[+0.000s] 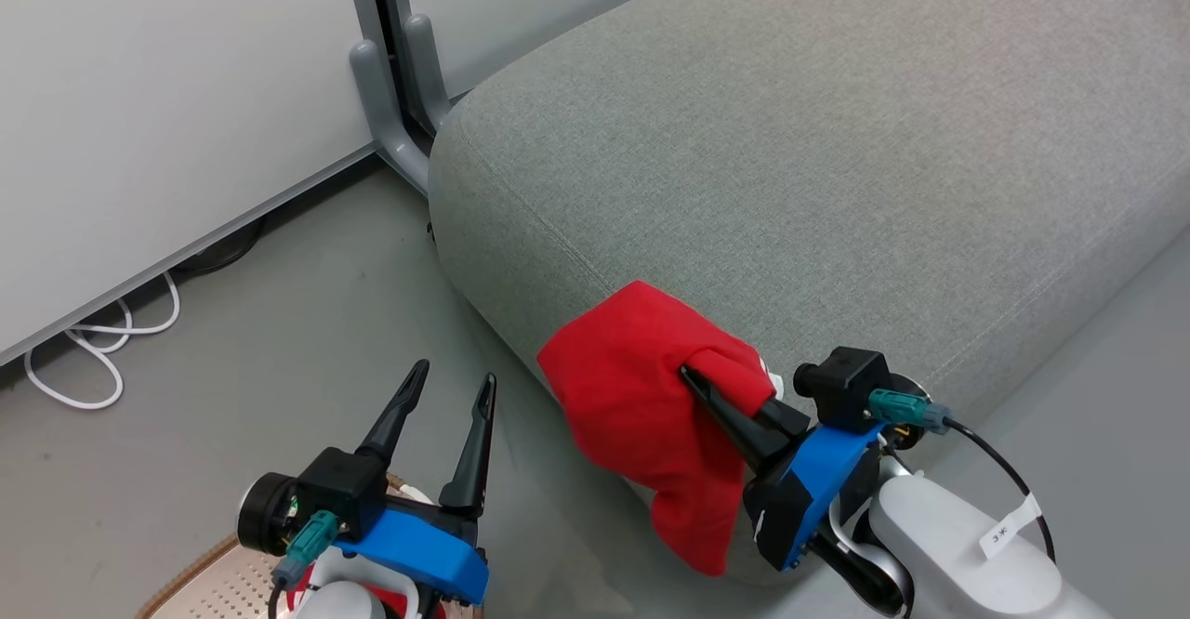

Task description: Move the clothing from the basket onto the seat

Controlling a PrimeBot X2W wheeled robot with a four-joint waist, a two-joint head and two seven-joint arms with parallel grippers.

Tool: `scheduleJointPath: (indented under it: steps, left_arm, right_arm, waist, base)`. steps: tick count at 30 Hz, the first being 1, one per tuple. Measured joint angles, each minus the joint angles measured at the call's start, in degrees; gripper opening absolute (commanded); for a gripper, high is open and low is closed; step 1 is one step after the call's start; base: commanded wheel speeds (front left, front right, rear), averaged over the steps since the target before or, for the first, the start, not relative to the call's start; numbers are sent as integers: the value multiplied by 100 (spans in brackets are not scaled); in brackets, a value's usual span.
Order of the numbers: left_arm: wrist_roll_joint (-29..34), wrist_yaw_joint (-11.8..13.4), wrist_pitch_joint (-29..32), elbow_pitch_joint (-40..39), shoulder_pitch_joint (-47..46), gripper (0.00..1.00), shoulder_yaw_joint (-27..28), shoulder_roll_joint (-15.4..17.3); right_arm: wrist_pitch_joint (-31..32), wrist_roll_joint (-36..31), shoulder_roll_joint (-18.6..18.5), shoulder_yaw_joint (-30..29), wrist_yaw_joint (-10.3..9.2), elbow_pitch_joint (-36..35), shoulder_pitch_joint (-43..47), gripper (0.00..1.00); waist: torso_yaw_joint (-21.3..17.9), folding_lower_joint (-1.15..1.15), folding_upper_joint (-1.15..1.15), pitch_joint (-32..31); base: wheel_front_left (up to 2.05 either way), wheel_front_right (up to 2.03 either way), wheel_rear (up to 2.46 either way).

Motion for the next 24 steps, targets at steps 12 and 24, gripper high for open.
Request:
scheduleJointPath:
  steps: [12,24]
  left_arm:
    - [-33,-1,0,-14,-44,100,-15,55]
    - [123,-1,1,-227,-337,100,-66,371]
  right_arm:
    - [88,-136,2,-309,0,-165,8,0]
    - [-162,58,-259,-1581,0,49,-973,0]
  waist:
    - [2,0,0,78]
    - [196,1,0,720]
  base:
    - [0,0,0]
    - [0,0,0]
